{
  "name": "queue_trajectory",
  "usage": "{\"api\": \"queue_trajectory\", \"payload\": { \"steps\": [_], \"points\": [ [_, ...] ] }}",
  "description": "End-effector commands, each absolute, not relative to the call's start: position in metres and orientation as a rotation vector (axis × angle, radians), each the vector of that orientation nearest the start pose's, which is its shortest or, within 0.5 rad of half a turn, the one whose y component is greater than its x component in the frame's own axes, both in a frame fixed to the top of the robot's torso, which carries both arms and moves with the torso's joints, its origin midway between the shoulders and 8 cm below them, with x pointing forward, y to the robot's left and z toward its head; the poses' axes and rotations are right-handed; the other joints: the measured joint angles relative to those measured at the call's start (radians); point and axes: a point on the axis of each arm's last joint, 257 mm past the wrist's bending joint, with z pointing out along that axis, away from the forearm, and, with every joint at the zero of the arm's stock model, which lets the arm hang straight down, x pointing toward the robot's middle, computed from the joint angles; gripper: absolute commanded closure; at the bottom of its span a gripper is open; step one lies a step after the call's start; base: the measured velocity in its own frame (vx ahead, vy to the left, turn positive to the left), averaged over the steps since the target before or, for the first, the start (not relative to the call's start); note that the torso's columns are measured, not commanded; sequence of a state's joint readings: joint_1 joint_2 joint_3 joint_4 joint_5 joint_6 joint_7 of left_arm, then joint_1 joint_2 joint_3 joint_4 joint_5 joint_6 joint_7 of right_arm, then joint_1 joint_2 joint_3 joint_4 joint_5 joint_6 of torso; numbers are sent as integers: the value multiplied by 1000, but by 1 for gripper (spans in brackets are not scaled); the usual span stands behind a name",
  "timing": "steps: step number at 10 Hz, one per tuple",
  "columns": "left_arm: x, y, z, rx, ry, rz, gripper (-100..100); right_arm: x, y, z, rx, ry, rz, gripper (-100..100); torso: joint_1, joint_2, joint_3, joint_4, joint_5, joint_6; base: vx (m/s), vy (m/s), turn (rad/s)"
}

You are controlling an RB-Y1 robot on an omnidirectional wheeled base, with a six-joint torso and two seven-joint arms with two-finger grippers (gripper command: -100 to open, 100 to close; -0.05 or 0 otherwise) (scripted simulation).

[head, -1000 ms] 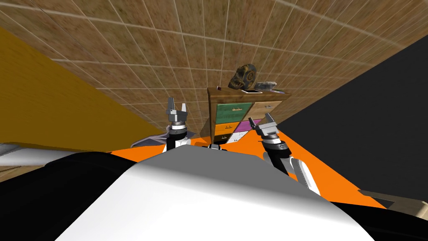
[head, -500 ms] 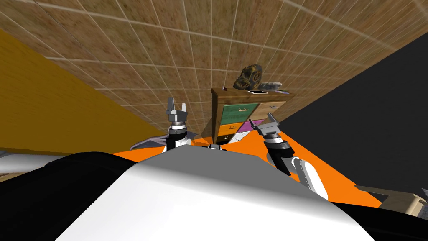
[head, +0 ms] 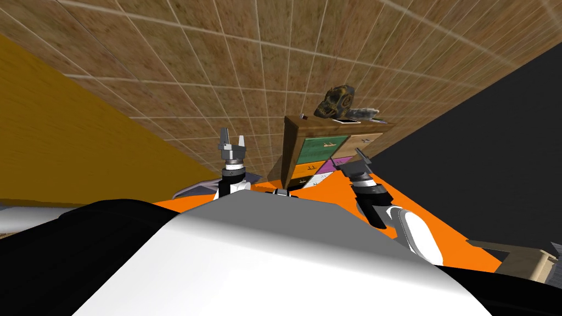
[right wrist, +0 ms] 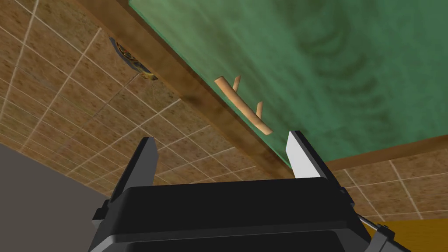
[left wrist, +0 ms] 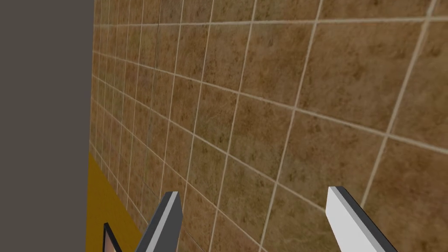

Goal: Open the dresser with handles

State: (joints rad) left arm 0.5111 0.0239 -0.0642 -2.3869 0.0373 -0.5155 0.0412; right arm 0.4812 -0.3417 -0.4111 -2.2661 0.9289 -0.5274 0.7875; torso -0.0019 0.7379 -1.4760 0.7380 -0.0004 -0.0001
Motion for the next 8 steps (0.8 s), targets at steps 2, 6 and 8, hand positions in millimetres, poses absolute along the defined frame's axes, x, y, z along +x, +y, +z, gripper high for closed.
{"api": "queue_trajectory", "payload": {
  "steps": [2, 6, 8],
  "points": [
    [319, 257, 69, -597, 521, -1453, 0, 375, -331, -18, -822, 1006, -662, -100, 1, -1, -1, 0, 0, 0, 13, 125, -8],
    [319, 257, 69, -597, 521, -1453, 0, 382, -351, -21, -917, 988, -821, -100, 0, 1, 1, 0, 0, 0, 1, 101, -3],
    [319, 257, 69, -597, 521, -1453, 0, 385, -363, -22, -971, 975, -913, -100, 3, -1, 0, 0, 1, 0, 12, 119, -7]
  ]
}}
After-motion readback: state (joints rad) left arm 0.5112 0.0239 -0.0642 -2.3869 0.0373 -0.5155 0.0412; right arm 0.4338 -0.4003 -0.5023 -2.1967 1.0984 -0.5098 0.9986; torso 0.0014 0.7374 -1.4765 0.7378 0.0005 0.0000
